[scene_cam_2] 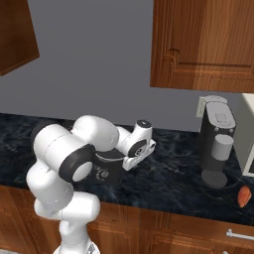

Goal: Place both pans onto different burners. Then place the sweet potato and the steak on different pans.

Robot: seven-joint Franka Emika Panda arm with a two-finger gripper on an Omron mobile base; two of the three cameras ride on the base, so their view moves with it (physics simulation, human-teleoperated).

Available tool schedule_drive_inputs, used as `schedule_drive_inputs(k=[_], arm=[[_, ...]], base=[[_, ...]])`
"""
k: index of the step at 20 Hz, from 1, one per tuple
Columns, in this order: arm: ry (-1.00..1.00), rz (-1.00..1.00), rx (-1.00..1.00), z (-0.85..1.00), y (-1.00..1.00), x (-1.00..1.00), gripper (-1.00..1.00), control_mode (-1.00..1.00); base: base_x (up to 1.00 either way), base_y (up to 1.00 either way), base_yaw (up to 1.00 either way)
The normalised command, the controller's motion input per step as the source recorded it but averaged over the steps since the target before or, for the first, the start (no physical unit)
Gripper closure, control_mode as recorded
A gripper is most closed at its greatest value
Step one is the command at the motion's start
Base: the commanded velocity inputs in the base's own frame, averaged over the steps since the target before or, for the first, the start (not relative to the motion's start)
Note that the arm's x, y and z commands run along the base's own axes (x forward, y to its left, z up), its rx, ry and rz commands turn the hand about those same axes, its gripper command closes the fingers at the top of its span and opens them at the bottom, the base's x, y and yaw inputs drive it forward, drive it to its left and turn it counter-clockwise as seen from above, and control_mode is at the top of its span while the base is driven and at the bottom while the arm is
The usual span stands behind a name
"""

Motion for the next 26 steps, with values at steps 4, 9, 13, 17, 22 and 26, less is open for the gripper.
schedule_drive_inputs(k=[4, 9, 13, 17, 22, 26], arm=[[0.0, 0.06, 0.0, -0.18, 0.14, 0.0, 1.0, -1.0], [0.0, 0.05, -0.03, -0.26, 0.26, -0.04, 1.0, -1.0], [0.0, 0.03, -0.08, -0.33, 0.23, -0.08, 1.0, -1.0], [0.0, 0.0, -0.16, -0.31, 0.15, -0.18, -1.0, -1.0], [0.0, 0.0, -0.15, -0.07, 0.02, -0.21, -1.0, -1.0], [-0.06, 0.0, -0.05, 0.2, -0.02, -0.29, -1.0, -1.0]], base=[[0.0, 0.0, 0.0], [0.0, 0.0, 0.0], [0.0, 0.0, 0.0], [0.0, 0.0, 0.0], [0.0, 0.0, 0.0], [0.0, 0.0, 0.0]])
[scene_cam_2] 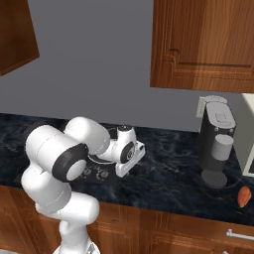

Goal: Place both pans onto different burners. Then place the sweet potato and the steak on different pans.

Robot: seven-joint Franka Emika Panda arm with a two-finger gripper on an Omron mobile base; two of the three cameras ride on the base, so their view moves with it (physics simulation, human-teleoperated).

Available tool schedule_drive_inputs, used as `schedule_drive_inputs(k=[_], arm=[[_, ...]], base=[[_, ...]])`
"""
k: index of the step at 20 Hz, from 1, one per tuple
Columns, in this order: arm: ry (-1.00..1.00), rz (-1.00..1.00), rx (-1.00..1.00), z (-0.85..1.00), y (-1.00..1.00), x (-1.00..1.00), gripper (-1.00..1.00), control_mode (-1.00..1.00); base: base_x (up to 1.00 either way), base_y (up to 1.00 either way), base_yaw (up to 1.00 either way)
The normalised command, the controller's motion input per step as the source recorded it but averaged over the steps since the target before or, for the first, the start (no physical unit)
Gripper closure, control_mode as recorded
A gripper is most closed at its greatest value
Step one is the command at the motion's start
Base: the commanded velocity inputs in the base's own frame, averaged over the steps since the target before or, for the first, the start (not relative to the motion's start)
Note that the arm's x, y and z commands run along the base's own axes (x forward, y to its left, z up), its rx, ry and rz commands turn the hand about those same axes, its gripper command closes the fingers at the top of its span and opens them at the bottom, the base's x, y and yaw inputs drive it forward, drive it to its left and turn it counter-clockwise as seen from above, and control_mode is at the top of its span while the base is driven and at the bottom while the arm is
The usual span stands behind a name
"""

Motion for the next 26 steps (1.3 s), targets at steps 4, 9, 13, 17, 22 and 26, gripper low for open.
schedule_drive_inputs(k=[4, 9, 13, 17, 22, 26], arm=[[-0.11, 0.0, 0.0, 0.58, -0.06, -0.28, -1.0, -1.0], [-0.09, 0.0, 0.0, 0.68, -0.07, -0.04, -1.0, -1.0], [-0.01, -0.01, 0.0, 0.44, -0.01, 0.0, -1.0, -1.0], [-0.03, -0.16, 0.1, 0.35, 0.0, 0.0, -1.0, -1.0], [-0.1, -0.32, 0.18, 0.32, 0.01, -0.01, -1.0, -1.0], [-0.12, -0.3, 0.16, 0.24, 0.21, 0.04, -1.0, -1.0]], base=[[0.0, 0.0, 0.0], [0.0, 0.0, 0.0], [0.0, 0.0, 0.0], [0.0, 0.0, 0.0], [0.0, 0.0, 0.0], [0.0, 0.0, 0.0]])
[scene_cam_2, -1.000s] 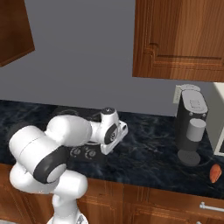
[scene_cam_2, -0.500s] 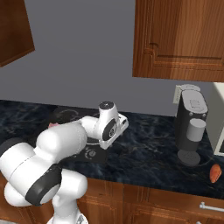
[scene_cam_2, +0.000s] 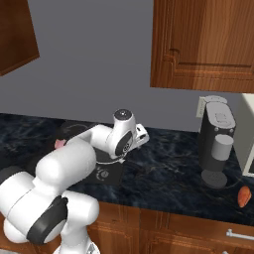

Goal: Place both pans onto different burners. Then place the sweet potato and the steak on different pans.

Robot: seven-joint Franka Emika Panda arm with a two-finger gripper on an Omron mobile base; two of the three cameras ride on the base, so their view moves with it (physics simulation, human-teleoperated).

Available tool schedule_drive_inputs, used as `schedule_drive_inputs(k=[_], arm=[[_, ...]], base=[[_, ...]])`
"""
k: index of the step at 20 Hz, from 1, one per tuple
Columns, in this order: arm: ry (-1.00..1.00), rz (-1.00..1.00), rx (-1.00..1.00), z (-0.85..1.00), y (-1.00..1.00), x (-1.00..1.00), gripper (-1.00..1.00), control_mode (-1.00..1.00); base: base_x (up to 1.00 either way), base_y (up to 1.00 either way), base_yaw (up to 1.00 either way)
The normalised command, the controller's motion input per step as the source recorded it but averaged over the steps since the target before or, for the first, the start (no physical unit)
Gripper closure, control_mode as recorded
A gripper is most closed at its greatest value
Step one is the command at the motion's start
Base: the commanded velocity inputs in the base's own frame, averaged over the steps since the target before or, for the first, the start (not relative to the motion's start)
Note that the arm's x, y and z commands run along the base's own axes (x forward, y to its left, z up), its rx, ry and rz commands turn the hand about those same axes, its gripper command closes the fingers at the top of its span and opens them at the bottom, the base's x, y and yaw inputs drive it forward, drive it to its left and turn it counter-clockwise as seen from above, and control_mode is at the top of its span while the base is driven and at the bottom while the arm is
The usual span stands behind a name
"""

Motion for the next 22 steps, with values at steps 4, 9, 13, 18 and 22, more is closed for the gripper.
schedule_drive_inputs(k=[4, 9, 13, 18, 22], arm=[[-0.1, -0.23, 0.13, 0.13, 0.48, 0.03, -1.0, -1.0], [-0.06, -0.2, 0.04, 0.14, 0.48, 0.01, -1.0, -1.0], [-0.03, -0.16, 0.04, 0.13, 0.47, 0.0, -1.0, -1.0], [0.0, -0.14, 0.04, 0.01, 0.42, 0.0, -1.0, -1.0], [0.0, -0.13, 0.02, 0.0, 0.39, 0.0, -1.0, -1.0]], base=[[0.0, 0.0, 0.0], [0.0, 0.0, 0.0], [0.0, 0.0, 0.0], [0.0, 0.0, 0.0], [0.0, 0.0, 0.0]])
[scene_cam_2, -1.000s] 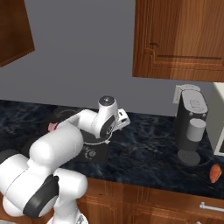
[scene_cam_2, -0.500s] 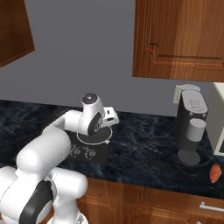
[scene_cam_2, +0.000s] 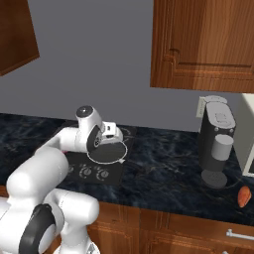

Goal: Place both pans onto different burners. Then place the sweet potato and the steak on different pans.

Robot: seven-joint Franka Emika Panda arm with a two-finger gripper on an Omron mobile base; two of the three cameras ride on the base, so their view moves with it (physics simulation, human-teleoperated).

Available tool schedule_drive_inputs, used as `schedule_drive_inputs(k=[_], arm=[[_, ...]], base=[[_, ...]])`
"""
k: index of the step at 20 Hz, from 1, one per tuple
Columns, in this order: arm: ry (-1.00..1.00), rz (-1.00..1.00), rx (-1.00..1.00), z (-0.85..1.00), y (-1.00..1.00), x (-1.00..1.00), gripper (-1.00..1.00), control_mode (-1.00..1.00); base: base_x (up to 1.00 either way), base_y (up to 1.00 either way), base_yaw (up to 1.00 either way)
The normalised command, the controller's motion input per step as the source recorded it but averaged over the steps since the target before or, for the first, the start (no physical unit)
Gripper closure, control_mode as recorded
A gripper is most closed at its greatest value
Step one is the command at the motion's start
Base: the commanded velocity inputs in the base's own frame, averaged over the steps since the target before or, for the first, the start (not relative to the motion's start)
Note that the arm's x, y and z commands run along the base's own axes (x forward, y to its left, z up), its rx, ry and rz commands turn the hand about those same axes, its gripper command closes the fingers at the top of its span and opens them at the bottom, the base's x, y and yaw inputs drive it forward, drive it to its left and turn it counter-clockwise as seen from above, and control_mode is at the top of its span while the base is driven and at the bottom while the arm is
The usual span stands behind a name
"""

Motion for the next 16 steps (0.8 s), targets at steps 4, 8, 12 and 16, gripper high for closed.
schedule_drive_inputs(k=[4, 8, 12, 16], arm=[[0.0, -0.11, 0.0, 0.0, 0.04, 0.0, -1.0, -1.0], [0.0, -0.12, 0.0, 0.0, 0.0, 0.0, -1.0, -1.0], [0.0, -0.13, 0.0, 0.0, 0.0, 0.0, -1.0, -1.0], [0.0, -0.14, 0.0, -0.04, 0.0, 0.0, -1.0, -1.0]], base=[[0.0, 0.0, 0.0], [0.0, 0.0, 0.0], [0.0, 0.0, 0.0], [0.0, 0.0, 0.0]])
